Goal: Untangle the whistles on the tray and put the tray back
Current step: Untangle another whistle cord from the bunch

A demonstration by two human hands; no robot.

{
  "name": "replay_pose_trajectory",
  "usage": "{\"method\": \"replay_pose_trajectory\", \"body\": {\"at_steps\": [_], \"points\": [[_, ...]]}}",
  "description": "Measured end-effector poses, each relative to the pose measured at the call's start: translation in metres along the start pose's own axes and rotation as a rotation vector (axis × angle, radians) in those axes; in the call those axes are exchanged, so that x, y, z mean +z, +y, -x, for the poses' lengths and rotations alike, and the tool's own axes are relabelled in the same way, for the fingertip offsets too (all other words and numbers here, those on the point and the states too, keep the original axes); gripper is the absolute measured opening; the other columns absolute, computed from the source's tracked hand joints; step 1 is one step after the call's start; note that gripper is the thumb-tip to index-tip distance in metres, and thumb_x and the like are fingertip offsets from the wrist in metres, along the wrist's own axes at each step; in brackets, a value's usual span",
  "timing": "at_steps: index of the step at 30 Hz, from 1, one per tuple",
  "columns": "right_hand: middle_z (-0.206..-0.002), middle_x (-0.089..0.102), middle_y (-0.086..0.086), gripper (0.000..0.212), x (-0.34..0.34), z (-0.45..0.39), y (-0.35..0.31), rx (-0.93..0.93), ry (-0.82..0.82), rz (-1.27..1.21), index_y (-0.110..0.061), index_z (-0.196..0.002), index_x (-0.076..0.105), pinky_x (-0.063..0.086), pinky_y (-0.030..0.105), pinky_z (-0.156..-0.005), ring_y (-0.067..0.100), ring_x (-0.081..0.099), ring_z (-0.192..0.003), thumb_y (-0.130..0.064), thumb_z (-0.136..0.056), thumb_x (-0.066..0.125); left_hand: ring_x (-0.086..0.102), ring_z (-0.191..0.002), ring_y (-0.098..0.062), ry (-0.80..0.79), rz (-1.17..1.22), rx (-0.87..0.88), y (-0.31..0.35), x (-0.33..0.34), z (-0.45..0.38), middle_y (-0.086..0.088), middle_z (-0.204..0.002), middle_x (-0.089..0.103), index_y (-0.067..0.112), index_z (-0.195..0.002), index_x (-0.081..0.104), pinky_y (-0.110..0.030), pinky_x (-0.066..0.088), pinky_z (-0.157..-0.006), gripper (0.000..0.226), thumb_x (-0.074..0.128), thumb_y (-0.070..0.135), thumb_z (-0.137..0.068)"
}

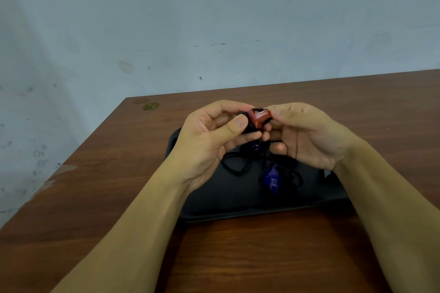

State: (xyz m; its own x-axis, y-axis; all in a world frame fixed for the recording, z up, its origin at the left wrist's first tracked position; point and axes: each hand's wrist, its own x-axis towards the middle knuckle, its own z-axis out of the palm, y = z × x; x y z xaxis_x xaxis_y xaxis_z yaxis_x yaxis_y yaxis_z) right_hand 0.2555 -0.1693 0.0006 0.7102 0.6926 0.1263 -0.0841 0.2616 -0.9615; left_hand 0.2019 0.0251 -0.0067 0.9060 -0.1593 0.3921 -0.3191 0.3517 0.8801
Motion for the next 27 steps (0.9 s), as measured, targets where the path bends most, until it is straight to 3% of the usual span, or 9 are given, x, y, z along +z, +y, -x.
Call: {"method": "replay_pose_trajectory", "body": {"at_steps": [3,8,15,19,24,27], "points": [[-0.072,0.06,0.0,0.047,-0.002,0.001,0.0,0.006,-0.053,0.009,-0.003,-0.094,0.07,0.046,0.015,-0.048,0.007,0.058,-0.066,-0.039,-0.069,0.088,0.071,-0.094,-0.028,-0.021,0.008,0.004,-0.001,-0.003,0.0,-0.019,-0.102,0.07,-0.002,-0.106,0.066,-0.03,0.059,-0.081,0.018,0.064,0.002,-0.089],[-0.071,0.055,0.0,0.048,-0.001,-0.001,0.001,-0.053,-0.057,0.016,0.002,-0.096,0.062,0.041,0.014,-0.045,0.006,0.051,-0.064,-0.036,-0.075,0.082,0.069,-0.099,-0.035,-0.054,-0.067,0.064,0.001,-0.006,0.0,-0.022,-0.106,0.068,-0.001,-0.106,0.065,-0.032,0.058,-0.082,0.019,0.063,-0.001,-0.087],[-0.073,0.052,0.009,0.022,0.006,0.0,-0.001,-0.136,0.101,0.205,-0.006,-0.083,0.066,0.036,0.016,-0.041,0.007,0.047,-0.058,-0.028,-0.084,0.065,0.073,-0.092,-0.026,0.003,-0.429,0.186,0.005,-0.008,0.0,-0.01,-0.102,0.073,0.005,-0.105,0.067,-0.043,0.059,-0.087,0.02,0.068,0.002,-0.086],[-0.064,0.055,0.005,0.022,0.007,-0.002,0.001,-0.183,0.257,0.391,-0.007,-0.081,0.064,0.036,0.017,-0.041,0.008,0.046,-0.052,-0.028,-0.083,0.063,0.074,-0.088,-0.017,0.077,-0.563,0.193,0.005,-0.009,-0.001,-0.004,-0.098,0.074,0.012,-0.104,0.068,-0.035,0.059,-0.084,0.021,0.07,-0.002,-0.088],[-0.067,0.05,0.003,0.022,0.006,-0.001,0.002,-0.14,0.165,0.327,-0.007,-0.082,0.063,0.036,0.018,-0.043,0.008,0.046,-0.058,-0.026,-0.094,0.061,0.07,-0.093,-0.012,0.086,-0.677,0.216,0.004,-0.006,-0.001,-0.001,-0.098,0.072,0.018,-0.102,0.068,-0.029,0.058,-0.082,0.024,0.071,-0.001,-0.088],[-0.065,0.05,0.001,0.027,0.009,-0.003,0.004,-0.155,0.203,0.397,-0.019,-0.076,0.068,0.035,0.02,-0.043,0.012,0.041,-0.054,-0.023,-0.101,0.058,0.067,-0.096,-0.014,0.119,-0.821,0.251,0.003,-0.009,-0.002,0.007,-0.098,0.069,0.026,-0.099,0.067,-0.038,0.059,-0.081,0.023,0.074,0.008,-0.086]]}}
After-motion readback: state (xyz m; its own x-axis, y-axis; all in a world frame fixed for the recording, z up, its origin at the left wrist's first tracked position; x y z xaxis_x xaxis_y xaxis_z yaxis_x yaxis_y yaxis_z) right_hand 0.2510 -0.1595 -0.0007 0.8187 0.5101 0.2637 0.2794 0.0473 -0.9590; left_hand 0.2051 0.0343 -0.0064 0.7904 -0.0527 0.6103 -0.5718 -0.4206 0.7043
